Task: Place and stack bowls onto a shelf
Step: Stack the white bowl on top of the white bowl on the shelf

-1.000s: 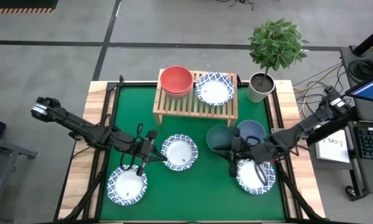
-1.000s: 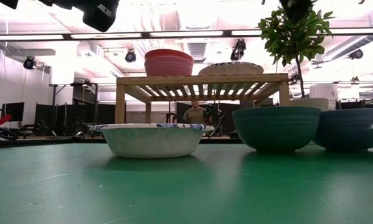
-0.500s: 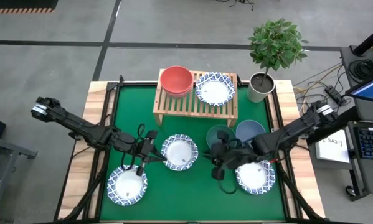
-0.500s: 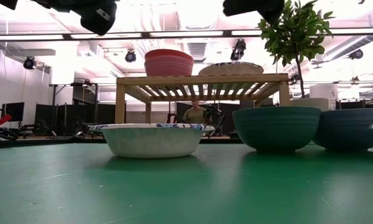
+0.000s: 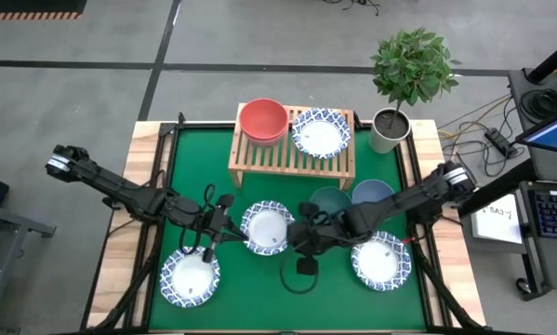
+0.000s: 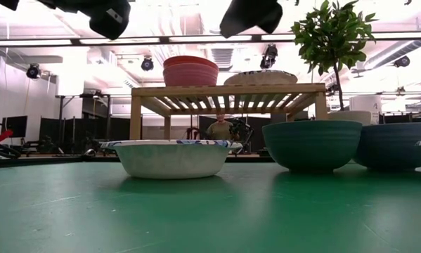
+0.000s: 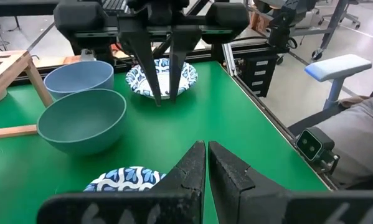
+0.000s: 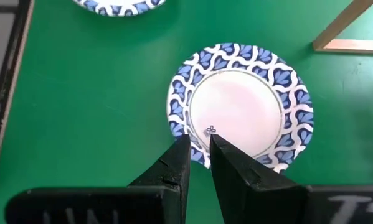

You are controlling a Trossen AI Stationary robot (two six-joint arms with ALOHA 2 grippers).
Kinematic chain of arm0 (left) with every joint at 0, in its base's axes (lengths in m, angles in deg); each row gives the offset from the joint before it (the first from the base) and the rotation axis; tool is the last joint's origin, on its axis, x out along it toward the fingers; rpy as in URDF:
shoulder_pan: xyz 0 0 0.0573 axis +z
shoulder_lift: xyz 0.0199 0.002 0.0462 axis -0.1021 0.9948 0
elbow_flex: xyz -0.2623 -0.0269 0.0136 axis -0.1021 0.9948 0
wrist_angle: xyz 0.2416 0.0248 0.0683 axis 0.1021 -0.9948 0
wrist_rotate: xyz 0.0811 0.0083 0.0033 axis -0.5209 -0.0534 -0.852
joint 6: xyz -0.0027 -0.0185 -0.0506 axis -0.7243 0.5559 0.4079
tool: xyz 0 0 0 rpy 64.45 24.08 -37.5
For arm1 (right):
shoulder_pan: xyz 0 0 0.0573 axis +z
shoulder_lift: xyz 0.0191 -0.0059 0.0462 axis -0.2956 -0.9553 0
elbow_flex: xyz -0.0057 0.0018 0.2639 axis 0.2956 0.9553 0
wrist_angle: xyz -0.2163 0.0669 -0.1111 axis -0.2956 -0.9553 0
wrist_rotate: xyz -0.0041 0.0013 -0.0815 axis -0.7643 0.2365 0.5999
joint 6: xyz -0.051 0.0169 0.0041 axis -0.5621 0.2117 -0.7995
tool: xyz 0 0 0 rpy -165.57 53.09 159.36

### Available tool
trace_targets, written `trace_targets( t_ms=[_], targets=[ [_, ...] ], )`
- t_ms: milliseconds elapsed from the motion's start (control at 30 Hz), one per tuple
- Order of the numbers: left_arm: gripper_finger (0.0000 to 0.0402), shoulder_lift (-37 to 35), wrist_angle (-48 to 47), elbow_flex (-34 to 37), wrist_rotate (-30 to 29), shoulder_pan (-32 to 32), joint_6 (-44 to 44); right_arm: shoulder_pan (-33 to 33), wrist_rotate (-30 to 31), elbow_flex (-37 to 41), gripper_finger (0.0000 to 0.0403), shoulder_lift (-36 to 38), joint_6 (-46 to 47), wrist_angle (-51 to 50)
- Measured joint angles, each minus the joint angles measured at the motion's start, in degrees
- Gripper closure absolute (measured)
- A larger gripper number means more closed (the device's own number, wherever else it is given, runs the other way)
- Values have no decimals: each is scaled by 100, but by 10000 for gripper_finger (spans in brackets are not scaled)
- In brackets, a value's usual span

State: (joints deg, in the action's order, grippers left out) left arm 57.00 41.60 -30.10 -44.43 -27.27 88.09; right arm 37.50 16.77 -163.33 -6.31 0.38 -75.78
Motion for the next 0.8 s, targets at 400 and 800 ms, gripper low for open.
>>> trace_targets(
  t_ms=[400, 800],
  targets=[
    [400, -9, 68, 0, 7, -4, 115, 5, -92, -30, 351, -40, 83, -8],
    [400, -11, 116, 0, 7, -4, 101, -23, -255, -32, 351, 8, -38, -74]
  ],
)
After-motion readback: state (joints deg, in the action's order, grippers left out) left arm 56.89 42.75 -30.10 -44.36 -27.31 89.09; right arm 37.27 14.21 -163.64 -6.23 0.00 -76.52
